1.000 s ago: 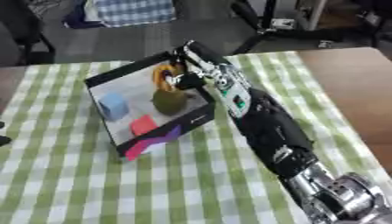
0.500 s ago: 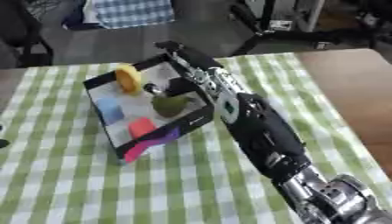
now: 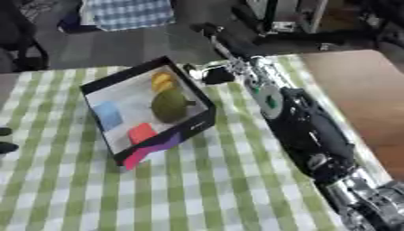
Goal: Pick up objects on the table and place them in the box.
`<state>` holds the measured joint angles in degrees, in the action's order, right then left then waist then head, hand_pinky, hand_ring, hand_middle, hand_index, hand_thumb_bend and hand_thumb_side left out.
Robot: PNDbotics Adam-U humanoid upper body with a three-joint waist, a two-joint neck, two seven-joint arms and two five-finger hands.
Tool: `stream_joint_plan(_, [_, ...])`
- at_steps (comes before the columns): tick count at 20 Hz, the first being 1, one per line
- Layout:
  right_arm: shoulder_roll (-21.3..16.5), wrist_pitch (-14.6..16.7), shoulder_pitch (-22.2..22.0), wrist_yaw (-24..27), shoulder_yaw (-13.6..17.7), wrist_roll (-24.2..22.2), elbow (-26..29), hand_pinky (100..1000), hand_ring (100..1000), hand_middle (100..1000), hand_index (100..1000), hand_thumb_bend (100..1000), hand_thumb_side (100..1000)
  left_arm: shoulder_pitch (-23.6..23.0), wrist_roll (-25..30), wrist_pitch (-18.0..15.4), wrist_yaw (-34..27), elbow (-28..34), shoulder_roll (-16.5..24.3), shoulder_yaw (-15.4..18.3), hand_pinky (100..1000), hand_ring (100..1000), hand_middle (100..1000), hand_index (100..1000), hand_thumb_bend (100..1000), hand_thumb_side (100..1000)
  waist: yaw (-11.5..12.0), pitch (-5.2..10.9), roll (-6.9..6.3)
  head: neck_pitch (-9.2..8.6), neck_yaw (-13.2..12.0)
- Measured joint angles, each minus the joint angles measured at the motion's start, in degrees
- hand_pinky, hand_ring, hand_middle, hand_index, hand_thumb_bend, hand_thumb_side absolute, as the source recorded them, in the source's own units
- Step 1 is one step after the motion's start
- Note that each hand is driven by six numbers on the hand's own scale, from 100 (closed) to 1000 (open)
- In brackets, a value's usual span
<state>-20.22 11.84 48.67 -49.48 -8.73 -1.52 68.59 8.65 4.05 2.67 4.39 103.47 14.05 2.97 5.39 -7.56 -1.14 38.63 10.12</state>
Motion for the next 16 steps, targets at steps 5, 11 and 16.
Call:
stream_joint_plan(5, [-6.75,-4.71,-9.43,10.82,0.12,1.49,11.33,882,776,791,919,100,590,-0.06,-0.41,0.04,0.15,-0.35,0.00,0.17,732,583,649,837,340,862,-0.97,0.38,0.35,0.36,-1.47])
stream_joint_plan(11, [-8.79,-9.26,-23.29,21.12,4.05,5.31,21.88,880,754,766,913,100,631,0.07,-2.05,-0.21,0.17,-0.40,0.00,0.49,727,591,654,828,334,848,-2.05,0.76,0.55,1.05,-3.52])
stream_joint_plan(16, [-6.26,-10.06,-32.25,28.93,7.53,9.52,27.99,875,744,754,909,100,657,0.92,-3.76,-0.67,0.14,-0.40,-0.03,0.48,728,608,669,822,326,834,-3.18,0.76,0.55,1.57,-5.11])
